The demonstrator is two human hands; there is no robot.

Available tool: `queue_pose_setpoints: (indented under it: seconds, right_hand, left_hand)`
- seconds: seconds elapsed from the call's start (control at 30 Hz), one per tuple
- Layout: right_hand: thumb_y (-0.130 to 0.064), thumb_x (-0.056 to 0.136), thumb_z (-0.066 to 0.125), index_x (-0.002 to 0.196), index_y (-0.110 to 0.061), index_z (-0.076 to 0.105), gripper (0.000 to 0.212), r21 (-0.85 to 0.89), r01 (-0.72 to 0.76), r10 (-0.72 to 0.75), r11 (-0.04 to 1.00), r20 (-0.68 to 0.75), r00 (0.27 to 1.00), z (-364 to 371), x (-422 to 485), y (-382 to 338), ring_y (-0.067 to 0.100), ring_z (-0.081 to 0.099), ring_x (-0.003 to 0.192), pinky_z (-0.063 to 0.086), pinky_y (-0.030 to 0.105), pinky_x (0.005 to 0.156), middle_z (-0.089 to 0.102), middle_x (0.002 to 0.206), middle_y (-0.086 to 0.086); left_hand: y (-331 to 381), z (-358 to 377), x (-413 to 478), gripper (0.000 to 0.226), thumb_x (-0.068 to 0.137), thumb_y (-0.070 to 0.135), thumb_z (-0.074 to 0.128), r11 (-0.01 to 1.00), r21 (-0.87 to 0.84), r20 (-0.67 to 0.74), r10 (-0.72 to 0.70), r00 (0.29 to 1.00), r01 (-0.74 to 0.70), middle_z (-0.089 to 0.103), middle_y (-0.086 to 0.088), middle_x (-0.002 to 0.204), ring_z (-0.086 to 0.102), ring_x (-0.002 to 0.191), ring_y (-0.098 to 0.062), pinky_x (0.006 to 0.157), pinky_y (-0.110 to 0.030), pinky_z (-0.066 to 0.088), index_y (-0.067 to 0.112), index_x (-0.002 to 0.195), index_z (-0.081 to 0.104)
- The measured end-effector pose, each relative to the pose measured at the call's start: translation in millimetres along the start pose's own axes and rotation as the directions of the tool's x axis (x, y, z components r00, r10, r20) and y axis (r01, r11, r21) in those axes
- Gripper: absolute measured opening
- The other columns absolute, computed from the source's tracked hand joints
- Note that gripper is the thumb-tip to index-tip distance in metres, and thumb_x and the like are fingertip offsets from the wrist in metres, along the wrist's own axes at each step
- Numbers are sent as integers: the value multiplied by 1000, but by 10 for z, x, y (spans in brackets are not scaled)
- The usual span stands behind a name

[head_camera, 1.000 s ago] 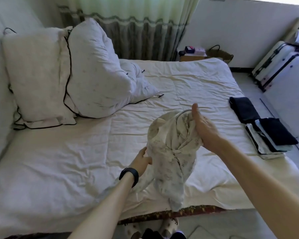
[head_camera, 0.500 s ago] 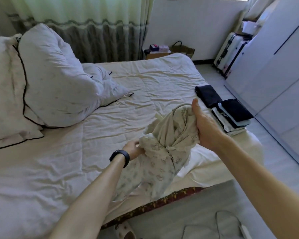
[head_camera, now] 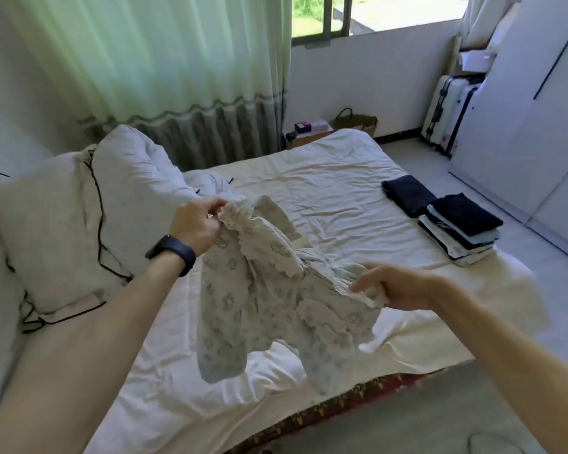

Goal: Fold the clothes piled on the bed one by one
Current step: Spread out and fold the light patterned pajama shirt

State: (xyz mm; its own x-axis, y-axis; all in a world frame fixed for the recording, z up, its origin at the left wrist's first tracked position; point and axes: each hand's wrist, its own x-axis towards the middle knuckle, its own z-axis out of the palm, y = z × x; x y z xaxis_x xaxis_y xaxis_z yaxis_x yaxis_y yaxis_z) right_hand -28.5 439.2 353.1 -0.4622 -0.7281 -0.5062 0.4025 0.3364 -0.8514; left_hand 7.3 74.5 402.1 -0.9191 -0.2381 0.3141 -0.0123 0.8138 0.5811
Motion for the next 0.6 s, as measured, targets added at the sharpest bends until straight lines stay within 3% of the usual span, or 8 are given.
queue_pose_setpoints:
  seconds: [0.07, 0.13, 0.17, 0.27, 0.33, 0.4, 0.47, 0.6]
  right_hand:
    - [-1, 67, 75, 105, 4, 56, 43, -155, 43, -39, 987, 28, 999, 34, 13, -136, 10, 44, 64, 27, 28, 61, 49, 75, 0]
    - [2, 79, 76, 106, 6, 64, 30, -304, 96, -109, 948, -26, 994, 91, 36, -259, 9, 44, 67, 30, 26, 61, 49, 71, -5]
    - [0, 87, 75, 104, -6, 73, 18, -336, 137, -175, 932, -84, 981, 101, 56, -309, 7, 47, 67, 35, 22, 62, 53, 71, -8]
    - [-11, 93, 72, 101, -33, 76, 23, -296, 270, -336, 916, -201, 920, 281, 203, -468, 3, 60, 79, 45, 24, 74, 64, 88, -14]
    - [-6, 85, 80, 132, -36, 62, 58, -195, 246, -276, 949, -147, 950, 532, 437, -415, 11, 61, 117, 52, 36, 98, 59, 132, -10]
    - [-8, 77, 87, 160, -35, 25, 106, -246, 177, -197, 953, -61, 978, 905, 740, -278, 20, 47, 138, 48, 40, 108, 33, 157, -6]
    - [-21, 76, 90, 163, -36, 5, 123, -250, 174, -185, 953, -23, 982, 1264, 1025, -198, 20, 47, 137, 52, 34, 98, 18, 167, -7]
    - [-14, 85, 83, 162, -39, 9, 110, -133, 269, -280, 954, -64, 958, 1604, 1484, -351, 15, 64, 115, 56, 27, 74, 25, 159, -14]
  left_hand:
    - [99, -381, 94, 15, 91, 10, 66, 1000, 0, -67, 11, 998, -11, 73, -2, 94, 64, 88, -20, 76, -25, 44, 17, 101, 75]
    - [166, -739, 134, 8, 93, 14, 66, 1000, 1, -139, 6, 990, -6, 69, -2, 94, 61, 90, -21, 79, -28, 44, 19, 97, 71]
    - [193, -868, 133, 7, 93, 15, 66, 1000, -4, -171, 7, 985, -8, 67, -1, 95, 59, 90, -18, 79, -26, 44, 20, 97, 70]
    - [297, -1194, 65, 17, 91, 10, 68, 999, -32, -246, 33, 969, -42, 65, 9, 90, 57, 77, 8, 69, -4, 39, 27, 94, 68]
    - [390, -1346, 39, 17, 92, 10, 67, 998, -67, -265, -3, 964, -15, 65, 18, 86, 57, 73, 15, 63, -2, 40, 27, 97, 68]
    - [486, -1487, 57, 15, 93, 14, 66, 998, -59, -272, -22, 962, 6, 68, 15, 87, 59, 75, 8, 60, -4, 43, 23, 104, 71]
    - [576, -1626, 82, 16, 95, 15, 65, 999, -39, -271, -8, 962, -3, 70, 9, 89, 61, 77, 2, 61, -8, 47, 19, 109, 71]
    - [599, -1867, 36, 15, 96, 8, 61, 996, -83, -271, -1, 963, -23, 67, 13, 81, 60, 67, 8, 67, -15, 52, 14, 107, 69]
